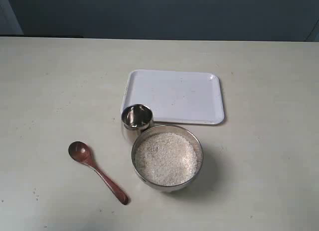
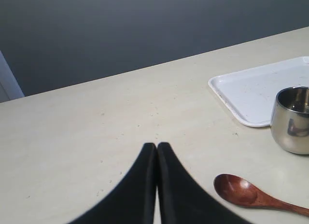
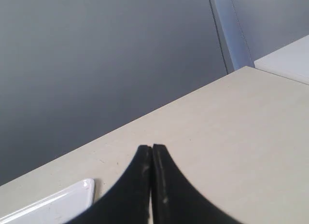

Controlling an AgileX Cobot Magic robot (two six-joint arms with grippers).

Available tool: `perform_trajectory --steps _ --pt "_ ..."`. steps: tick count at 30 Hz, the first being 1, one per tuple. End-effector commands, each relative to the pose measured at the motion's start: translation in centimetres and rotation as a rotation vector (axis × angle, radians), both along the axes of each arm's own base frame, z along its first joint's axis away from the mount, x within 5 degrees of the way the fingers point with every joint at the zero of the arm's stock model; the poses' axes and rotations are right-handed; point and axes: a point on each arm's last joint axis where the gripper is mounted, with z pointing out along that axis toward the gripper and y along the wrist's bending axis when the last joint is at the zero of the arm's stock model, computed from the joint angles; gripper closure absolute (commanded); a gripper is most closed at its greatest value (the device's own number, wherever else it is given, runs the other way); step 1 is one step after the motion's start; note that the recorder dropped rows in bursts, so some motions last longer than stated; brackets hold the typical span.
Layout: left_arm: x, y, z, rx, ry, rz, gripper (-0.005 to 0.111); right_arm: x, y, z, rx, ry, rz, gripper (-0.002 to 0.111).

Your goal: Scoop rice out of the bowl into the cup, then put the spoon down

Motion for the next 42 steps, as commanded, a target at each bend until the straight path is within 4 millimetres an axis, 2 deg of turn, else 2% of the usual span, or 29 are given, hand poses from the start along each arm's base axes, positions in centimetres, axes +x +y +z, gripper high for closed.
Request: perform_trajectory --steps 1,7,10,15,19,22,25,28,30,33,38,40,42 --pt "0.0 0.0 0.2 -0.01 -0.018 0.001 0.106 0.0 0.0 0.0 -0.007 -0.003 -0.005 0.109" --pt "0.0 0.0 0.2 -0.01 -0.018 0.001 0.106 0.0 0.0 0.0 -0.007 -0.003 -0.005 0.109" --pt "0.0 0.0 0.2 -0.01 -0.018 0.001 0.106 0.0 0.1 0.5 0.008 -0.061 0.005 0.109" --pt "0.0 0.0 0.2 -0.01 -0.018 0.001 0.106 -0.2 0.1 2.6 0.191 -0.303 0.024 0.109" --pt "0.0 0.0 0.2 -0.01 -0.018 0.001 0.106 -1.0 -0.4 4.7 0.292 -0.564 0.012 0.109" --pt "0.0 0.0 0.2 -0.01 -0.018 0.001 0.106 -1.2 -0.7 5.1 0.407 -0.602 0.006 0.109" --pt "0.0 0.0 0.2 -0.01 -0.018 0.001 0.106 -1.6 -0.8 6.3 0.544 -0.642 0.042 0.109" --pt "0.0 0.0 0.2 -0.01 -0.018 0.001 0.106 -2.3 -0.7 8.5 0.508 -0.704 0.059 0.109" --pt "0.0 0.0 0.2 -0.01 -0.018 0.001 0.106 -3.1 -0.3 10.5 0.322 -0.724 0.054 0.109" --pt "0.0 0.0 0.2 -0.01 -0.018 0.001 0.106 -3.5 0.3 13.3 0.008 -0.598 0.023 0.109" --pt "0.0 0.0 0.2 -0.01 -0.018 0.001 0.106 -1.7 -0.1 17.5 -0.209 -0.217 -0.02 0.109" --pt "0.0 0.0 0.2 -0.01 -0.018 0.001 0.106 -0.3 0.3 18.9 -0.275 -0.037 0.053 0.109" --pt "0.0 0.0 0.2 -0.01 -0.018 0.001 0.106 1.7 1.6 20.0 -0.318 0.078 0.226 0.109"
